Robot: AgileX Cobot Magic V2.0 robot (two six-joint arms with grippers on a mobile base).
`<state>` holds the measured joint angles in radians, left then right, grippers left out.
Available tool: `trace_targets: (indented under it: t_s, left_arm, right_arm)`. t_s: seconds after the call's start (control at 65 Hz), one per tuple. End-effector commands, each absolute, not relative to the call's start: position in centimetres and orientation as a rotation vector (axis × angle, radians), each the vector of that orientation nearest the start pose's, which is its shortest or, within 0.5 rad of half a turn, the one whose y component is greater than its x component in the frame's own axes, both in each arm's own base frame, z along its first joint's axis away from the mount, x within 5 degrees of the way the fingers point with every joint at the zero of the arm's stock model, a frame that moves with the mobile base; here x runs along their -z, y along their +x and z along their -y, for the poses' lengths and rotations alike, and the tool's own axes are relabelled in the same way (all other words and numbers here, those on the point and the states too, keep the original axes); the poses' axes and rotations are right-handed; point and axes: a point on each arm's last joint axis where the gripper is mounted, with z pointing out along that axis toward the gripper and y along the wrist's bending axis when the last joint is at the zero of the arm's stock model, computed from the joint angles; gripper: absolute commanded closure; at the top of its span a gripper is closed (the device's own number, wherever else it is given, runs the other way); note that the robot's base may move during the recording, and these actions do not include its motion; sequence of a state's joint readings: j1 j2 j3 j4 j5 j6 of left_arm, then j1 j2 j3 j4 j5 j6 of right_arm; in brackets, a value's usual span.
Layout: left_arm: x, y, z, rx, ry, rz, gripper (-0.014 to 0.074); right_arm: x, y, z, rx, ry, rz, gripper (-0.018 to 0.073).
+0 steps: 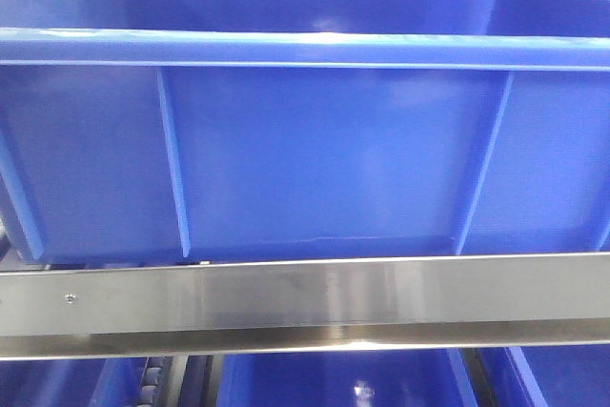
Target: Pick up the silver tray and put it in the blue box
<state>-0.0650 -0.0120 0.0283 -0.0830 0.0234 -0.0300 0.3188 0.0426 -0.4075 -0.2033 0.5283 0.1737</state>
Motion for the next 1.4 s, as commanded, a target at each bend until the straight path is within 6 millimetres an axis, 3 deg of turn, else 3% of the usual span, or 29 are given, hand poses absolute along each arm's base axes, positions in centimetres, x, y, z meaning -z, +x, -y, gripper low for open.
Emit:
trace_targets:
  t_s: [0.0,0.185,0.415,1.385]
  left_arm:
    - [-21.1,5.4,0.3,0.147,-0.045,-1.429,0.0693]
    - [-21.1,5.4,0.3,0.147,-0.045,-1.429,0.0693]
    - [-21.1,5.4,0.3,0.147,-0.045,-1.429,0.0693]
    - [-21.1,5.4,0.3,0.147,-0.045,-1.429,0.0693]
  right_arm:
    - [-30.1,3.1,0.0,-0.1,-0.139,-1.557,0.0504]
    - [-26.0,4.1,0.2,-0.008,0.01,-1.552,0.0504]
    - [-20.2,5.6,0.3,-0.088,0.153,-1.477,0.0504]
    - [-20.0,5.5,0.3,-0.074,0.145,-1.517,0.0504]
